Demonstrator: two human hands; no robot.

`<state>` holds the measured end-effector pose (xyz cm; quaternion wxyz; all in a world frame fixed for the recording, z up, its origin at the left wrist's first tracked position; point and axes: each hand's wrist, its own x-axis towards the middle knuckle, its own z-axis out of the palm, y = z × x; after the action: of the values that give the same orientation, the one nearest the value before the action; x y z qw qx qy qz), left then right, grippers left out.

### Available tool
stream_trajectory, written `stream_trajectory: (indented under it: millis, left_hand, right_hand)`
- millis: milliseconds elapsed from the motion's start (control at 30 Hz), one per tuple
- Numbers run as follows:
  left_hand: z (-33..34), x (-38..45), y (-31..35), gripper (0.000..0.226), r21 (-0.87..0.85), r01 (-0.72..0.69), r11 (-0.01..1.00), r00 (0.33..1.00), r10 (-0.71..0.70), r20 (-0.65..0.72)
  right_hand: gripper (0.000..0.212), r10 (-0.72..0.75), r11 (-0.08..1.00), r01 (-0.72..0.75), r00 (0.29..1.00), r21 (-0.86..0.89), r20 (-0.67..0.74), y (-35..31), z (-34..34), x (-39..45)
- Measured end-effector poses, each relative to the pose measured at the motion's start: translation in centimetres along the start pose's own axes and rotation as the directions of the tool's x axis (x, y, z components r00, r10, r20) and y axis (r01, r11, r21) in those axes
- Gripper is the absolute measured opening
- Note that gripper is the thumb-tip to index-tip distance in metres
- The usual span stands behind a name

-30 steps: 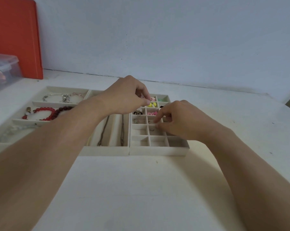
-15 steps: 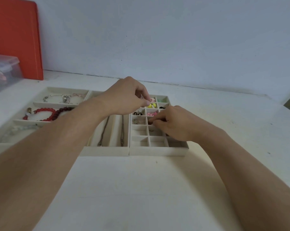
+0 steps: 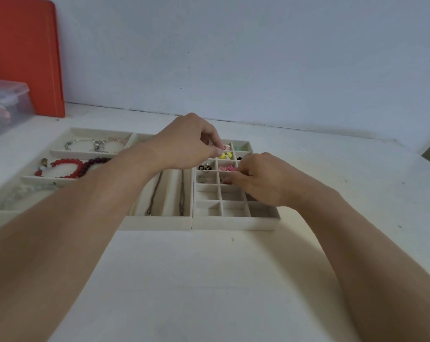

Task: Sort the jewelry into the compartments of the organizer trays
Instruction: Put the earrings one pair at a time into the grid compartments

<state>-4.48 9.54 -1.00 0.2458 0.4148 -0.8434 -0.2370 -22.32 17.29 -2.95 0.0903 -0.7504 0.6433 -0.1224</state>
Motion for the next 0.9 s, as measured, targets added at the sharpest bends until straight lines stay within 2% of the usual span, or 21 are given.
stream_trajectory:
  millis: [167,333,467,667,900]
  left_hand:
    - [0.1,-0.1,0.1,0.003,0.009,0.002,1.000,1.000,-0.002,-0.002]
    - [-0.1,-0.1,0.1,0.003,0.000,0.006,1.000,1.000,-0.006,0.000]
    - [0.0,-0.1,0.1,0.003,0.005,0.012,1.000,1.000,-0.012,0.001]
    - [0.1,0.0,0.0,0.005,-0.010,0.017,1.000,1.000,-0.017,-0.002]
    - [0.1,0.0,0.1,0.022,-0.037,0.037,0.999,0.999,-0.037,0.005]
  right_hand:
    - [0.050,0.016,0.998,-0.018,0.999,0.063,0.032,-0.1,0.3,-0.1]
    - [0.036,0.072,0.981,-0.061,0.996,0.187,-0.057,0.6,-1.0,-0.4]
    - [0.040,0.093,0.992,-0.091,0.995,0.087,-0.025,0.9,-0.4,-0.2]
    - [0.054,-0.006,1.000,0.005,0.999,-0.010,-0.046,0.3,0.7,0.3]
    - [0.046,0.044,0.998,-0.045,0.998,-0.032,-0.038,0.8,0.5,0.2]
